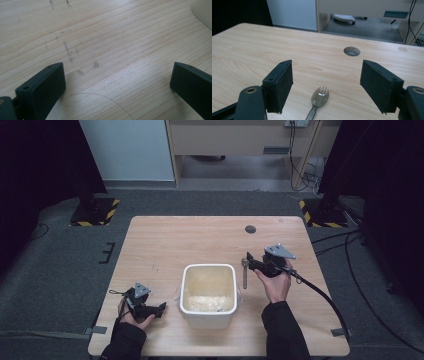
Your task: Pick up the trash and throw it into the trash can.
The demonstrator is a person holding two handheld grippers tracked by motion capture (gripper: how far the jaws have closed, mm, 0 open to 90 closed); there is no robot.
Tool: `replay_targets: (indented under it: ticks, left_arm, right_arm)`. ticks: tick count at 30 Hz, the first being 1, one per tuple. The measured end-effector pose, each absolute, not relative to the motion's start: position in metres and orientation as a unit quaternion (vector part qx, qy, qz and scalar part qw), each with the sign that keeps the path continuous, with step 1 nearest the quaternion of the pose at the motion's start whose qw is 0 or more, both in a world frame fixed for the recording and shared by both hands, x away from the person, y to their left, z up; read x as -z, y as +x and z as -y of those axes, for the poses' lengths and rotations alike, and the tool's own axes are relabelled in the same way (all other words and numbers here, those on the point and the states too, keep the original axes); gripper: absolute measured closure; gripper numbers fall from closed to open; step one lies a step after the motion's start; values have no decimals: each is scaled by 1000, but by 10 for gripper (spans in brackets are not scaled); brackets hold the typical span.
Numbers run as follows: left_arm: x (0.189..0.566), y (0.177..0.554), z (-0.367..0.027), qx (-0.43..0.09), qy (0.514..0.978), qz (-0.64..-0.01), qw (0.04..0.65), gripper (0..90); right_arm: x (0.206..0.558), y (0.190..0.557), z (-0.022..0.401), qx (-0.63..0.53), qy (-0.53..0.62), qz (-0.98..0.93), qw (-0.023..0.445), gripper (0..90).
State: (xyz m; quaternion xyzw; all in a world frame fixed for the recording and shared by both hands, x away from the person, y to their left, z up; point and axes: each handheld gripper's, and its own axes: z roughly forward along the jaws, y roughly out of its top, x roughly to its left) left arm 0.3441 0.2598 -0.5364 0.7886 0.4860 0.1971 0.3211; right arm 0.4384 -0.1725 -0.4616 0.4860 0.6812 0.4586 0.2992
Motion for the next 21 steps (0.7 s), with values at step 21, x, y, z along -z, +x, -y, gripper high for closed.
replay_targets:
  ticks: [21]
  left_arm:
    - [536, 344, -260, -197, 789, -486, 321, 0]
  right_arm:
    - [525, 453, 148, -372, 506, -735, 256, 395]
